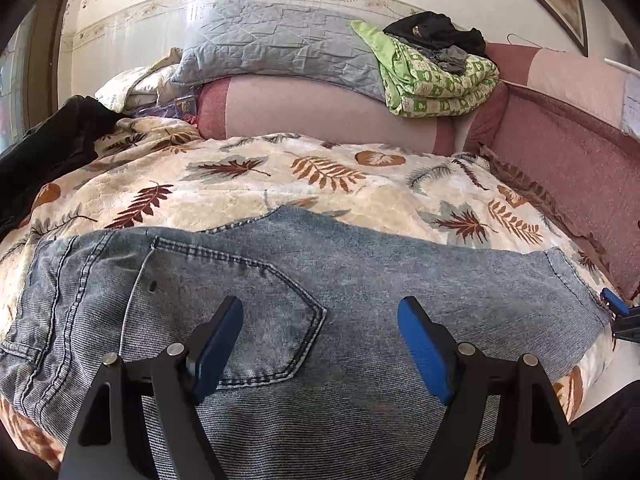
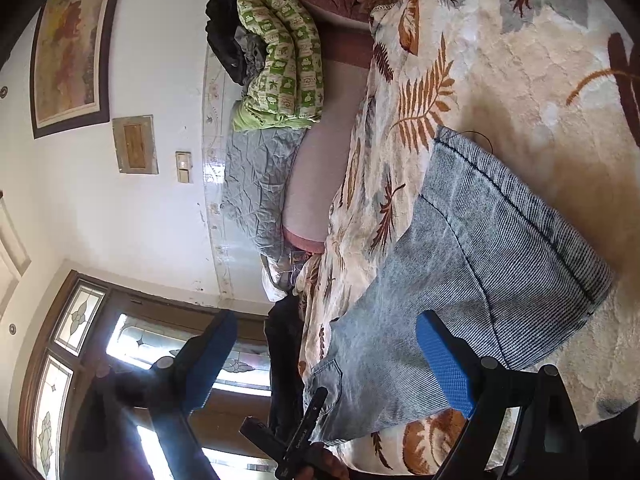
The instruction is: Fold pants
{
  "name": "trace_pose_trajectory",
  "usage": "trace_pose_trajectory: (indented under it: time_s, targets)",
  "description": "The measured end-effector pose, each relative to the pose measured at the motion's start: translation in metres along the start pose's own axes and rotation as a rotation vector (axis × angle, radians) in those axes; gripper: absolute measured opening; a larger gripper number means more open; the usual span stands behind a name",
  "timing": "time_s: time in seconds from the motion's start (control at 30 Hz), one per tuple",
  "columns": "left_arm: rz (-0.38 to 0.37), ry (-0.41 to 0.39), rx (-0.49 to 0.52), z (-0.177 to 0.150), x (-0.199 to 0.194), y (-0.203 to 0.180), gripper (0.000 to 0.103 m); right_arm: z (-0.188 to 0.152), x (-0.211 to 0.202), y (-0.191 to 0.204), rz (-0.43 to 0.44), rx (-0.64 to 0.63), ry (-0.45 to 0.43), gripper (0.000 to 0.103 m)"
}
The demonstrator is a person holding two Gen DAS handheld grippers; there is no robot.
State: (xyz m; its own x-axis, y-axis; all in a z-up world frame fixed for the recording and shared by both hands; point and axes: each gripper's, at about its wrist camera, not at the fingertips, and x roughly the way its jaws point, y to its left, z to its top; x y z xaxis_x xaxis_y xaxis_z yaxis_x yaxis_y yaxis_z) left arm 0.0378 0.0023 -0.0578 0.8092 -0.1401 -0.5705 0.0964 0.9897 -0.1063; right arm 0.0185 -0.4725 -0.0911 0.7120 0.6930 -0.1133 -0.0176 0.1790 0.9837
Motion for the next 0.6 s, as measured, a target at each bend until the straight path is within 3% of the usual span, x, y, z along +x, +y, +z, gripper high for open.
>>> trace_pose_trajectory:
  time_s: [0.17,0.37,0.53,0.6]
  targets:
    - [0.004,-0.024,0.018,0.001,-0.01,-0.002,0.08,-0.001,-0.039,-0.003,0.013,-0.004,-0.107,0.092]
    - [-0.012,-0.015,0.028,0.001,-0.006,-0.008,0.08,-0.005,-0.055,-0.013,-0.169,0.033,-0.084,0.092]
    - [-0.027,-0.015,0.033,0.0,-0.008,-0.01,0.08,-0.007,-0.059,-0.027,-0.227,0.12,-0.091,0.092]
    - [-0.029,-0.01,0.029,0.001,-0.007,-0.01,0.08,-0.003,-0.054,-0.029,-0.323,0.124,-0.094,0.092]
